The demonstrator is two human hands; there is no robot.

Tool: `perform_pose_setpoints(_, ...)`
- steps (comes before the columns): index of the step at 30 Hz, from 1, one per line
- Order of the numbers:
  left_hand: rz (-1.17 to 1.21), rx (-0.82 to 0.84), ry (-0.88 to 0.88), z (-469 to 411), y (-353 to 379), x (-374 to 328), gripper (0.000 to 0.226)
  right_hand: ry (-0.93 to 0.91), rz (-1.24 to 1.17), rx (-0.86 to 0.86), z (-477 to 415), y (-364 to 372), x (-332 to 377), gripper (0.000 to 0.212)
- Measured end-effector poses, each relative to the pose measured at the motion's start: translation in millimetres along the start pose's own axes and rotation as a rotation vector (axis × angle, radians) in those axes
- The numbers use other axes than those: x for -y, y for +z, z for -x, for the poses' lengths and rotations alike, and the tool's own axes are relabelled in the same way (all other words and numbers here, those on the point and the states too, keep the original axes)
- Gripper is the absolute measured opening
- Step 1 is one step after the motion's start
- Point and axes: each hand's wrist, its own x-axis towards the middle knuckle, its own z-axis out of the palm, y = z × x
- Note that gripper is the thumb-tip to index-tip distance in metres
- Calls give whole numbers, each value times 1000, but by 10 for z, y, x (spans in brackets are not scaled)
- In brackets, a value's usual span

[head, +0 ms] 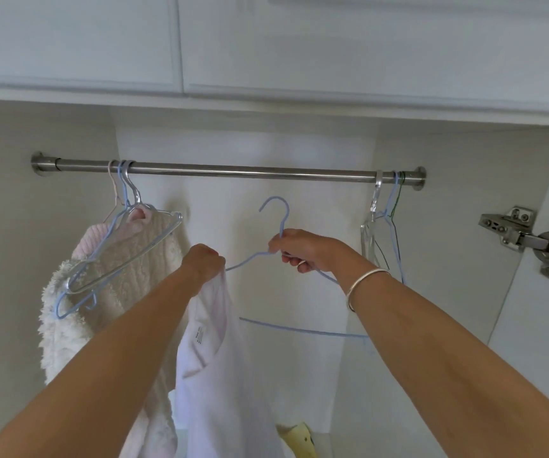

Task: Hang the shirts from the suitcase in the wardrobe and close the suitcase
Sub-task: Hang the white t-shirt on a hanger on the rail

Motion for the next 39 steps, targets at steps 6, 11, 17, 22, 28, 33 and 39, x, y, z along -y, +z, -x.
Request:
perform_pose_setpoints(6,-107,-93,-98,67,-259,375,35,-57,192,-122,77,61,91,29)
perform_pose_setpoints(11,-207,-131,-168,68,-475,588,29,-74,168,-282,219,-44,151,30)
perform_pose_setpoints(17,-179,-137,-91,128,-644,504,22,-103,196,-343,377,-49,154,31)
perform_pose_setpoints(22,-124,-63,10,231,-515,213,48,-164,195,-259,421,158,170,36)
perform_pose_setpoints(28,99,-10,103,383,-383,-275,35,-24,-45,-151,340,573,249,44)
perform_pose_setpoints(33,334,89,222,472,-380,-488,26,-42,-473,-227,294,782,347,33)
perform_pose_setpoints(39,-47,109,486,493,-545,-589,22,-123,-469,-443,266,568,364,35)
